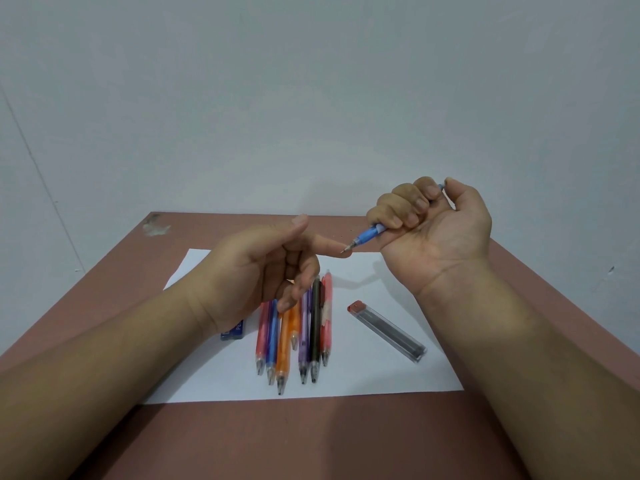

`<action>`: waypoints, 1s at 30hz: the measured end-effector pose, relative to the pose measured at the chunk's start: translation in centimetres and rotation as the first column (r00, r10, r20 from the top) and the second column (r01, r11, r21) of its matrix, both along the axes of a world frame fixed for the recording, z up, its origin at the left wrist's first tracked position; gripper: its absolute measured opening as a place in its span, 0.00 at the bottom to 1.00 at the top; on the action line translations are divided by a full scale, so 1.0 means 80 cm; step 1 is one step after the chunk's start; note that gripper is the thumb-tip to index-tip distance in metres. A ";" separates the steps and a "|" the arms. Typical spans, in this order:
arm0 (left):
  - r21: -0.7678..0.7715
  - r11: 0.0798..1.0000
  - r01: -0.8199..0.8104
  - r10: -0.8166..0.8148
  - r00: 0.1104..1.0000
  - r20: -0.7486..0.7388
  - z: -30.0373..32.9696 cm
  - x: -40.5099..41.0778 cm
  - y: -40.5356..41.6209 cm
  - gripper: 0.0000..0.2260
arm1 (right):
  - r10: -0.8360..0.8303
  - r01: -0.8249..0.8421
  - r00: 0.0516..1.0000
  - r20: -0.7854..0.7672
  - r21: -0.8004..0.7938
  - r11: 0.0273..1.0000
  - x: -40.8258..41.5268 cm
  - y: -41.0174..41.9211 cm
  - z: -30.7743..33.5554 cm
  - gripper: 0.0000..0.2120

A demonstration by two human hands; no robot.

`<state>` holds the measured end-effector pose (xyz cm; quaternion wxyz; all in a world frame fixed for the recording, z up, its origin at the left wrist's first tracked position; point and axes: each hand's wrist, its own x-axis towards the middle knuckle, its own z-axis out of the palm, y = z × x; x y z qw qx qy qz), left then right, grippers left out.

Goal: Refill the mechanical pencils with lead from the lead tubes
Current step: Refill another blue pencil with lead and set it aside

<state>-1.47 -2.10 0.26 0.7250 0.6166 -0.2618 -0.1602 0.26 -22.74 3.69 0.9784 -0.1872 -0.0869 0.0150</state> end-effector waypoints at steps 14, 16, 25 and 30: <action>0.007 1.000 -0.009 0.009 0.999 0.040 -0.001 -0.001 0.000 0.20 | 0.000 0.000 1.000 0.013 0.008 1.000 -0.001 -0.001 0.001 0.16; 0.013 1.000 -0.019 0.018 0.998 0.057 -0.001 -0.002 0.000 0.19 | -0.001 0.001 1.000 0.014 0.004 1.000 -0.001 -0.001 0.002 0.16; 0.161 0.960 -0.229 0.203 0.966 0.162 0.002 -0.004 -0.002 0.15 | -0.005 0.005 1.000 0.016 -0.021 1.000 -0.001 -0.002 0.002 0.16; 0.153 0.944 -0.293 0.276 0.954 0.120 0.001 -0.003 -0.007 0.09 | -0.009 0.009 1.000 0.013 -0.011 1.000 -0.001 -0.003 0.002 0.16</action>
